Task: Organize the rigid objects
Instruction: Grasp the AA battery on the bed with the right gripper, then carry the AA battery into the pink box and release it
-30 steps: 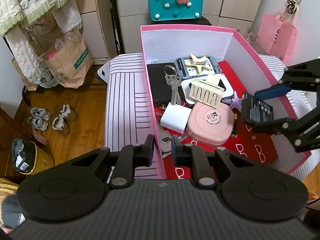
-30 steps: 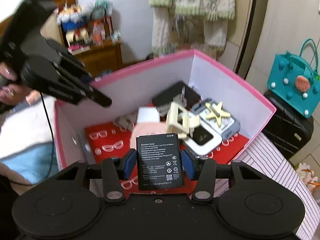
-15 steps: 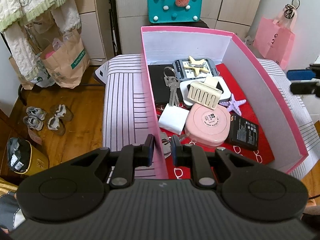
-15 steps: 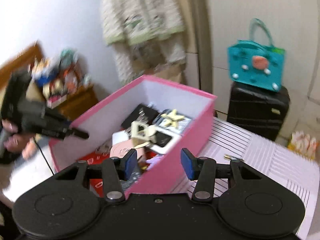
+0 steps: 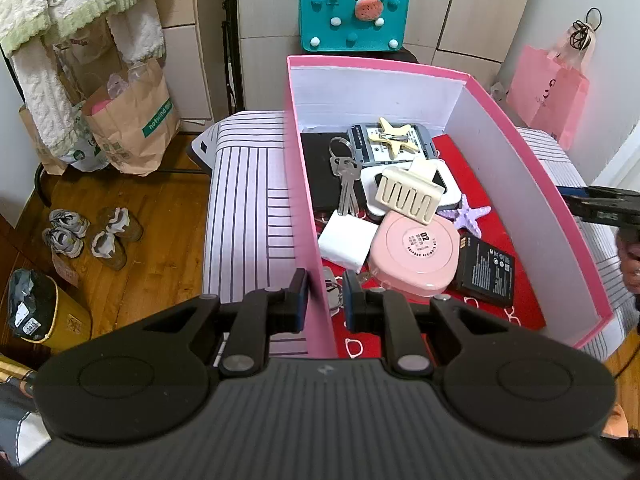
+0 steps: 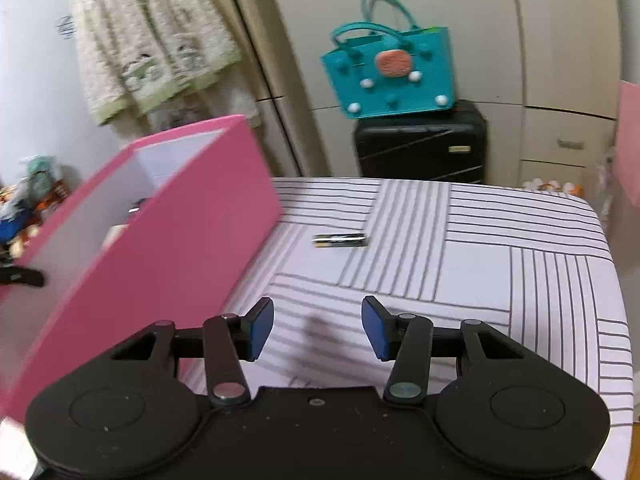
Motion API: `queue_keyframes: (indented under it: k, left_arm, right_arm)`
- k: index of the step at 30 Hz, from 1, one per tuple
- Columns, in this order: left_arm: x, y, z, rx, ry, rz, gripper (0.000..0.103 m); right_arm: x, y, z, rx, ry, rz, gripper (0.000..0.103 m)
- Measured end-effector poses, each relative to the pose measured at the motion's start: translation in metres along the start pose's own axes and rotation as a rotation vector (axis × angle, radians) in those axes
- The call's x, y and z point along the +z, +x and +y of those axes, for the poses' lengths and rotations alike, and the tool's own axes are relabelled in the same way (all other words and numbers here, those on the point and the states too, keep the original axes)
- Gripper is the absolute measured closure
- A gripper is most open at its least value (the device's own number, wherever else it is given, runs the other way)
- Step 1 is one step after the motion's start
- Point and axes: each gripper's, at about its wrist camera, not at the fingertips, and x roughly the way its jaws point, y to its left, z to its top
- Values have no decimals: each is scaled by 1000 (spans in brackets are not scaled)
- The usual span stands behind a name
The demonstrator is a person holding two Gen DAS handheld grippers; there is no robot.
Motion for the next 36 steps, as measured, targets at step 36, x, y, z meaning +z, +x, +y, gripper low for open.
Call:
queue_keyframes:
  k: [36]
  left_arm:
    - [-3,0,5,-22,-33,-19,88]
  right_arm:
    - [60,-3,61,-39,-110,-159,55]
